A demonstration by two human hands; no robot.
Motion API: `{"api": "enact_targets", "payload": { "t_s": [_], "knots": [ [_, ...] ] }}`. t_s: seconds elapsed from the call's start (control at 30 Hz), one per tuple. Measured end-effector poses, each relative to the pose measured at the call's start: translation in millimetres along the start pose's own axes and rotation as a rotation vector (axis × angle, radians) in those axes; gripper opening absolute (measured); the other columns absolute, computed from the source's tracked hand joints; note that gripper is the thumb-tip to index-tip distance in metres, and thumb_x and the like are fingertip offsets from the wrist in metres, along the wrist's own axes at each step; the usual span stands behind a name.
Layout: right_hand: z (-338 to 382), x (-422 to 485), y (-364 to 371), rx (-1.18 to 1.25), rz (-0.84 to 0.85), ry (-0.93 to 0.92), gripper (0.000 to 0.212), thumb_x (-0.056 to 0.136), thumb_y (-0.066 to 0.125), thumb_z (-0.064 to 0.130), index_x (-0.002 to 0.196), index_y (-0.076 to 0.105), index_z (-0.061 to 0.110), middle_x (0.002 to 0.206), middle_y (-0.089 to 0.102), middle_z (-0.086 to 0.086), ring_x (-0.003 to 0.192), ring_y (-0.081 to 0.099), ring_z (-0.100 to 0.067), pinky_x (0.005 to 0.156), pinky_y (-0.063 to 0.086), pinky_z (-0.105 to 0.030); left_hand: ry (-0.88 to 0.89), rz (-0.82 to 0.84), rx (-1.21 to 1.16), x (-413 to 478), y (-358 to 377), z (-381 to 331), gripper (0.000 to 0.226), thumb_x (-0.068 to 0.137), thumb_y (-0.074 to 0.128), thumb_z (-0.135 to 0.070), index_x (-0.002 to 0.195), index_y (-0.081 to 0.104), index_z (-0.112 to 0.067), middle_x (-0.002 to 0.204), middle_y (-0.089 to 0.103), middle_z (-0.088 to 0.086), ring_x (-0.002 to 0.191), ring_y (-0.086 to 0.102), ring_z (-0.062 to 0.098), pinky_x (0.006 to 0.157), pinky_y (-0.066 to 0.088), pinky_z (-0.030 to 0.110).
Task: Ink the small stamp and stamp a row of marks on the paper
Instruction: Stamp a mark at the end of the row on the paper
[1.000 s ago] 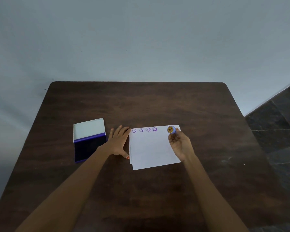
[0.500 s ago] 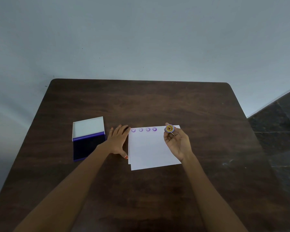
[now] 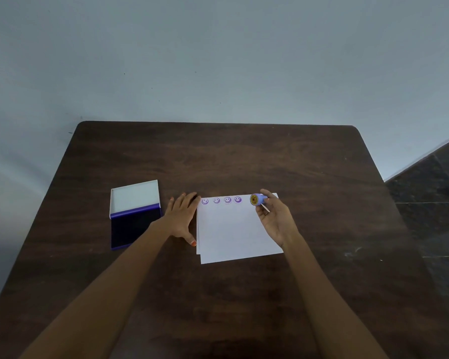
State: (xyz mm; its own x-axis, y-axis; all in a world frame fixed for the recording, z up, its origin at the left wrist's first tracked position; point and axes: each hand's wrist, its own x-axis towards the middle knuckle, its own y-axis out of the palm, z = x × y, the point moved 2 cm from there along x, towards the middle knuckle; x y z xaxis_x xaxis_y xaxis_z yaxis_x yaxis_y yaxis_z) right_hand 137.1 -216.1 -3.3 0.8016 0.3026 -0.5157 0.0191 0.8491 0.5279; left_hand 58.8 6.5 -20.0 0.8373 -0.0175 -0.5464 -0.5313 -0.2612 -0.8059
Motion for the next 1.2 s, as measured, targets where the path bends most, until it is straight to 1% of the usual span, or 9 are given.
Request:
{"api": "enact_targets", "payload": {
  "t_s": [0.07, 0.13, 0.2, 0.27, 0.37, 0.5, 0.67, 1.03, 1.2],
  "knots": [
    [3.3, 3.7, -1.6, -0.181, -0.062, -0.099, 0.024, 0.089, 0.043, 0.0, 0.078, 0.063, 0.009, 0.086, 0.062, -0.006, 0.088, 0.058, -0.021, 0.069, 0.055, -0.019, 0.007, 0.017, -0.029, -0.2, -0.7, -1.0, 0.117, 0.067, 0.077, -0.035, 0.142, -0.01, -0.014, 0.154, -0.014, 0.009, 0.14, -0.015, 0.031, 0.115, -0.003, 0.053],
    [6.3, 7.7, -3.7, -0.45, -0.136, -0.179, 0.017, 0.087, 0.05, 0.001, 0.081, 0.064, 0.008, 0.092, 0.064, -0.011, 0.09, 0.057, -0.022, 0.077, 0.051, -0.023, 0.017, 0.04, -0.071, 0.1, -0.9, -0.7, 0.119, 0.067, 0.078, -0.032, 0.142, -0.012, -0.012, 0.153, -0.016, 0.01, 0.14, -0.017, 0.031, 0.116, 0.0, 0.051],
    [10.0, 10.5, -4.3, -0.75, -0.195, -0.271, 0.01, 0.084, 0.057, 0.005, 0.089, 0.066, 0.006, 0.1, 0.067, -0.017, 0.088, 0.058, -0.021, 0.075, 0.049, -0.023, 0.025, 0.059, -0.082, -0.4, -1.2, -1.0, 0.121, 0.066, 0.079, -0.033, 0.142, -0.014, -0.012, 0.153, -0.019, 0.01, 0.139, -0.02, 0.031, 0.116, -0.001, 0.05],
    [12.9, 14.7, -1.1, -0.958, -0.207, -0.359, 0.015, 0.082, 0.061, 0.006, 0.096, 0.066, 0.004, 0.105, 0.067, -0.017, 0.088, 0.059, -0.019, 0.075, 0.047, -0.021, 0.026, 0.068, -0.109, 0.6, -1.0, -0.4, 0.122, 0.066, 0.078, -0.035, 0.141, -0.014, -0.013, 0.153, -0.02, 0.009, 0.139, -0.021, 0.03, 0.116, -0.002, 0.049],
    [14.5, 19.5, 4.3, -1.149, -0.203, -0.423, 0.024, 0.079, 0.066, 0.008, 0.102, 0.062, 0.001, 0.106, 0.067, -0.017, 0.086, 0.057, -0.018, 0.079, 0.045, -0.024, 0.021, 0.043, -0.16, 2.6, 0.6, 0.3, 0.119, 0.067, 0.076, -0.041, 0.142, -0.011, -0.014, 0.153, -0.019, 0.008, 0.139, -0.02, 0.03, 0.115, -0.002, 0.049],
    [11.2, 23.5, 10.6, -1.234, -0.157, -0.449, 0.021, 0.078, 0.066, 0.007, 0.098, 0.063, -0.001, 0.102, 0.068, -0.019, 0.08, 0.055, -0.017, 0.074, 0.043, -0.023, 0.024, -0.019, -0.171, 4.0, 5.6, 2.1, 0.116, 0.067, 0.077, -0.039, 0.142, -0.008, -0.015, 0.154, -0.015, 0.007, 0.14, -0.016, 0.029, 0.115, 0.0, 0.048],
    [6.6, 24.7, 18.8, -1.301, -0.119, -0.516, 0.023, 0.08, 0.061, 0.0, 0.103, 0.062, -0.005, 0.106, 0.067, -0.023, 0.094, 0.062, -0.033, 0.082, 0.045, -0.027, 0.029, -0.049, -0.19, 6.0, 10.3, 6.4, 0.117, 0.066, 0.078, -0.039, 0.142, -0.008, -0.016, 0.154, -0.014, 0.007, 0.14, -0.016, 0.029, 0.114, -0.001, 0.047],
    [-0.2, 17.6, 26.1, -1.398, -0.103, -0.563, 0.025, 0.082, 0.059, 0.0, 0.106, 0.061, -0.003, 0.114, 0.065, -0.021, 0.102, 0.06, -0.032, 0.092, 0.044, -0.03, 0.027, -0.062, -0.203, 8.3, 13.6, 8.7, 0.118, 0.065, 0.078, -0.039, 0.142, -0.008, -0.016, 0.154, -0.014, 0.005, 0.14, -0.016, 0.027, 0.114, -0.001, 0.046],
    [0.1, 14.1, 26.5, -1.418, -0.107, -0.579, 0.026, 0.081, 0.059, 0.0, 0.107, 0.061, -0.003, 0.115, 0.064, -0.02, 0.102, 0.059, -0.032, 0.091, 0.044, -0.03, 0.025, -0.06, -0.196, 7.6, 12.0, 7.7, 0.117, 0.066, 0.077, -0.039, 0.142, -0.008, -0.015, 0.154, -0.014, 0.005, 0.14, -0.016, 0.028, 0.114, 0.0, 0.047]
  ]
}}
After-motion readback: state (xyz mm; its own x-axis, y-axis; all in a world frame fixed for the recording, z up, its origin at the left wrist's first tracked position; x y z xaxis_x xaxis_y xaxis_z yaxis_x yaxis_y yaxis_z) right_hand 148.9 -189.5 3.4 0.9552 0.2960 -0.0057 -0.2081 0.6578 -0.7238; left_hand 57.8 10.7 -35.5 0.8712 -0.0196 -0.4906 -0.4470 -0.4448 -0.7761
